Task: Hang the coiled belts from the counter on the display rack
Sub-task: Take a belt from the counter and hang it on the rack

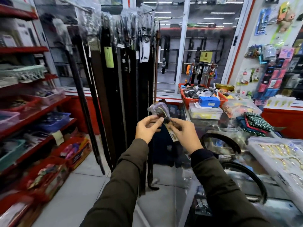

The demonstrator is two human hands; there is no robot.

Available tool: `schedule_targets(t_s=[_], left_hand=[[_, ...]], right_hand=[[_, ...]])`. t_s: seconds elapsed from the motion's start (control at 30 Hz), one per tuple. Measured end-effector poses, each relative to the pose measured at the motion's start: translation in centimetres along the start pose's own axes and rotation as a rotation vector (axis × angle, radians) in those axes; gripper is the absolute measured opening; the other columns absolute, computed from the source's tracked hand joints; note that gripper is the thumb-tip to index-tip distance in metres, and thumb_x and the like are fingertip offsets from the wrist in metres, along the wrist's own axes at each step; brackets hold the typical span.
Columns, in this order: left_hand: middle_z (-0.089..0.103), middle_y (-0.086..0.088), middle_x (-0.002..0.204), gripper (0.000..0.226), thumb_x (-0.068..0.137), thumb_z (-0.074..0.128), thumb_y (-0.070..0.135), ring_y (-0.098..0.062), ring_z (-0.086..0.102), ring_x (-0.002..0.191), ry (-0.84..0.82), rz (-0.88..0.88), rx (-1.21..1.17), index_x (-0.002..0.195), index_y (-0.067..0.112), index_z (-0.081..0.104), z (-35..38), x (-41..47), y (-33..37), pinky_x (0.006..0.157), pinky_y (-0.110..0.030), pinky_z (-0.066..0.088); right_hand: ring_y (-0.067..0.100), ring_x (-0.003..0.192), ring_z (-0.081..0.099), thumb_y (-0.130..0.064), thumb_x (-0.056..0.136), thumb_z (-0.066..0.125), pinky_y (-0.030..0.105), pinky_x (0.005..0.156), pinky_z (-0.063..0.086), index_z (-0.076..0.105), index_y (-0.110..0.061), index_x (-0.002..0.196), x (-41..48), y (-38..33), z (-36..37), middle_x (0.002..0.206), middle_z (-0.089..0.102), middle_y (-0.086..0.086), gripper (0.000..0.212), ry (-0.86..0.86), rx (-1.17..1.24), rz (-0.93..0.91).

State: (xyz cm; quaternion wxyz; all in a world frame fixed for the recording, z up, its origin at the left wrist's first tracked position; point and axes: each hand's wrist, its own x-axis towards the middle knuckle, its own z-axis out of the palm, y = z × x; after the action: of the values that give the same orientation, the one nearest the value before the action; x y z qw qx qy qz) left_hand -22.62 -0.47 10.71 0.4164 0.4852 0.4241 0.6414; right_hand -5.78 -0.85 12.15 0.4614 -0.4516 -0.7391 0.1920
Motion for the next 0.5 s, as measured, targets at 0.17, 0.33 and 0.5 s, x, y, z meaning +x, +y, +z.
schedule_targets(t_s=[0.17,0.33,0.5], left_hand=[[0.076,0.007,0.086,0.014,0.087,0.076,0.015,-0.008,0.072,0.080,0.000,0.036,0.015,0.094,0.027,0.073,-1.3,-0.3,1.6,0.058,-0.021,0.058],[0.074,-0.004,0.099,0.015,0.093,0.070,0.014,-0.013,0.073,0.088,0.059,0.083,-0.057,0.108,0.015,0.069,-2.0,0.3,4.4,0.071,-0.026,0.063],[0.077,-0.009,0.099,0.026,0.092,0.070,0.011,-0.021,0.075,0.092,0.067,0.086,-0.096,0.117,0.005,0.071,-4.1,0.8,6.8,0.071,-0.027,0.064]], right_hand=[[0.002,0.090,0.073,-0.022,0.090,0.072,0.014,0.080,0.055,0.076,-0.013,0.114,0.5,-0.9,1.3,0.097,0.079,-0.002,0.026,-0.032,0.104,0.013],[0.004,0.086,0.074,-0.021,0.088,0.075,0.021,0.078,0.059,0.078,-0.017,0.107,1.5,-2.1,1.7,0.092,0.079,-0.003,0.020,-0.052,0.210,0.021],[0.016,0.092,0.077,-0.011,0.088,0.074,0.030,0.074,0.063,0.078,-0.031,0.095,2.7,-5.6,3.3,0.090,0.080,-0.001,0.021,-0.075,0.545,0.072]])
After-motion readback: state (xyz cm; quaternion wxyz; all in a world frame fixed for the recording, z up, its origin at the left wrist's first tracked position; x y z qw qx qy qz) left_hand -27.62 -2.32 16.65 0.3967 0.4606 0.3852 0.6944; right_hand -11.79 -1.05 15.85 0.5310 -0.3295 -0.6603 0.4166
